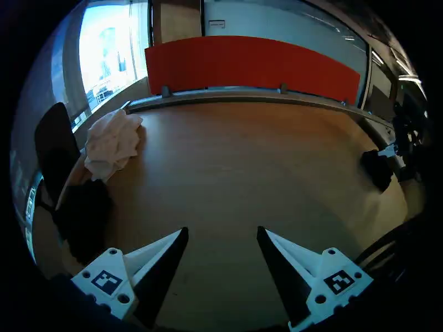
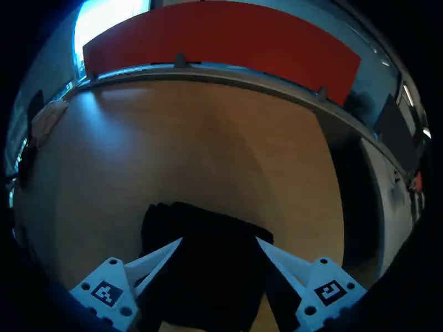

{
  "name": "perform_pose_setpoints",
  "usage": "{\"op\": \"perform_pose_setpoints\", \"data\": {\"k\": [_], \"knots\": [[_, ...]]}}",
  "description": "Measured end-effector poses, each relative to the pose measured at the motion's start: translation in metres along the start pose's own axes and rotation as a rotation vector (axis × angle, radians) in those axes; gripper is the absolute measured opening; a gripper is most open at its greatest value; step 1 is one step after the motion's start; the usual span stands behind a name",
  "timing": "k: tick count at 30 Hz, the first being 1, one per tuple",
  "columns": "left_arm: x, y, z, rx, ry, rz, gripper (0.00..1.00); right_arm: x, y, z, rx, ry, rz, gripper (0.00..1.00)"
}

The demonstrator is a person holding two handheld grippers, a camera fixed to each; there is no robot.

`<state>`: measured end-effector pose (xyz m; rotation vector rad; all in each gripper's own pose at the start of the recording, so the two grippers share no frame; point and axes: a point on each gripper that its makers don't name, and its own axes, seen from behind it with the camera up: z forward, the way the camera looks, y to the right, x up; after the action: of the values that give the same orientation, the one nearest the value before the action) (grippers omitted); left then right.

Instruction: Fold towel

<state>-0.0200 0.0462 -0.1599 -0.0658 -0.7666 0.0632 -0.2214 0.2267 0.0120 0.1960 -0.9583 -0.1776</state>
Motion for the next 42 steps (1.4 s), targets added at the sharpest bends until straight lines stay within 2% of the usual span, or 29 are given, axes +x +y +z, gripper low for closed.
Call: {"op": "perform_pose_setpoints", "data": {"k": [14,26,42], "knots": [[-0.006,-0.003,-0.006,0.017,-0.019,0.019,0.92,-0.018,0.002,0.019,0.009,-0.026,0.008,0.81],[0.001,0.004,-0.001,-0.003,0.003,0.011,0.92,-0.002,-0.006,-0.006,0.004,0.041,0.029,0.82],[0.001,0.005,-0.006,-0.022,0.019,0.015,0.92,-0.026,-0.021,-0.029,-0.008,0.068,0.062,0.82]]}}
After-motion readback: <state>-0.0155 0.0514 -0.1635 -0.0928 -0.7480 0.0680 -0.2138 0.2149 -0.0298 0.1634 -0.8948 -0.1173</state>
